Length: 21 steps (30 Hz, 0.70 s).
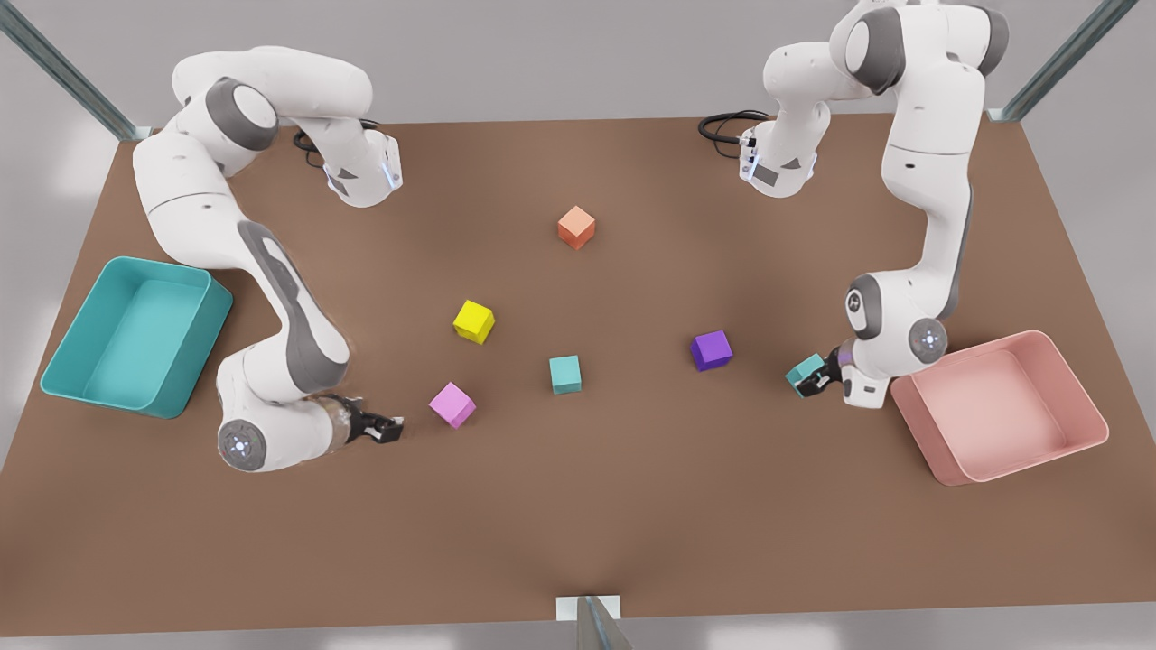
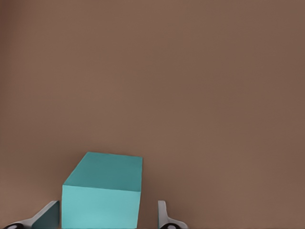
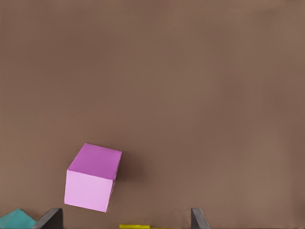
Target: Stack the two blue cubes on top of each other
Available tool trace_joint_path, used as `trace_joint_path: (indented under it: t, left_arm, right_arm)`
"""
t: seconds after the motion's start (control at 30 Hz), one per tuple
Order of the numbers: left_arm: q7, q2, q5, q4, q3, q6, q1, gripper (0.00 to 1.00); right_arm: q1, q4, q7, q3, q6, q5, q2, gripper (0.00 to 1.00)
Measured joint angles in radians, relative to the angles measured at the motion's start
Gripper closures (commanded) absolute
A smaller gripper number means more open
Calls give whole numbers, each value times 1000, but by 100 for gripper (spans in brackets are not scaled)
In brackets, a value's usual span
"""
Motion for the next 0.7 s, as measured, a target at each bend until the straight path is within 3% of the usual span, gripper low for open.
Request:
trace_joint_path:
  t: [0.1,0.17,0.2,0.23,0.3,0.4,0.5,0.57,0.7]
  left_arm:
    - [-6,21,1,-2,0,9,0,0]
    - [-9,33,1,-3,0,14,-1,2]
    - [-11,38,2,-3,0,15,-2,10]
    - [-13,41,2,-3,0,17,-3,26]
    - [-18,48,5,-2,0,19,-6,35]
    - [-26,30,13,20,-4,18,-8,35]
    - [-31,21,50,291,-9,-116,-44,35]
    - [-48,23,80,420,-9,-232,-207,35]
    - [-145,109,102,532,-18,-372,-621,35]
  right_arm:
    - [-14,47,-131,-34,-154,-110,-264,0]
    - [153,-29,-220,-311,-201,-21,-482,0]
    - [196,-87,-261,-375,-201,15,-542,0]
    - [222,-120,-299,-409,-201,42,-571,0]
    - [245,-138,-371,-438,-200,74,-575,0]
    - [247,-143,-463,-449,-194,96,-540,0]
    - [251,-87,-528,-447,-193,94,-534,0]
    - [251,-55,-565,-449,-198,90,-534,0]
    - [248,-42,-627,-452,-205,79,-534,0]
